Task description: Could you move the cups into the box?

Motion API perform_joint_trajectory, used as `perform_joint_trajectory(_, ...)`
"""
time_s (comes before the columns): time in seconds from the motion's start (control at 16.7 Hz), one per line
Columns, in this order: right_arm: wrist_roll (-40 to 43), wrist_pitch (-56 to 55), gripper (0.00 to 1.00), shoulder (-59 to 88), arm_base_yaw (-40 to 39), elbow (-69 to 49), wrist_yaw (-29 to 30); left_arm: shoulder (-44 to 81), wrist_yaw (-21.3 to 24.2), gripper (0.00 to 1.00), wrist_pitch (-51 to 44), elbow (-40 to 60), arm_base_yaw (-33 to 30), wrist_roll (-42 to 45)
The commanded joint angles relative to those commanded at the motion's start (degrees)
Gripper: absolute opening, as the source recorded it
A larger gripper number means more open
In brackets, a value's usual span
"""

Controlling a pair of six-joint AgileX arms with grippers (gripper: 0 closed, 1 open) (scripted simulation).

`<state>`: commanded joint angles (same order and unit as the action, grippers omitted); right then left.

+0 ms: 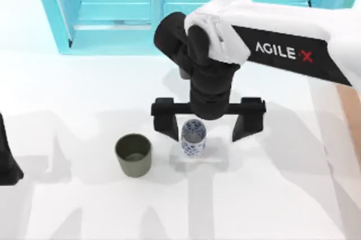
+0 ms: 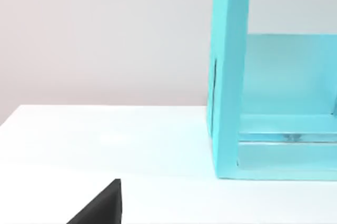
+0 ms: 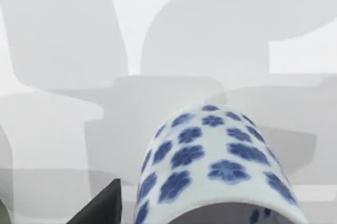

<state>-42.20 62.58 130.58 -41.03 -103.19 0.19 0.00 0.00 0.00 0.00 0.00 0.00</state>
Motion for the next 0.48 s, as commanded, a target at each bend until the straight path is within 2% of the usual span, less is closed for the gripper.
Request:
perform_joint_trajectory(0.24,-0.02,-0.55,1.0,0.09,-0.02,0.53,0.0,0.0,0.0,1.0,0.0,0.0,0.0,0.0)
perform_joint_trajectory(0.48,-0.02,-0.55,0.7,0.09,-0.02,0.53,0.0,0.0,0.0,1.0,0.0,0.0,0.0,0.0)
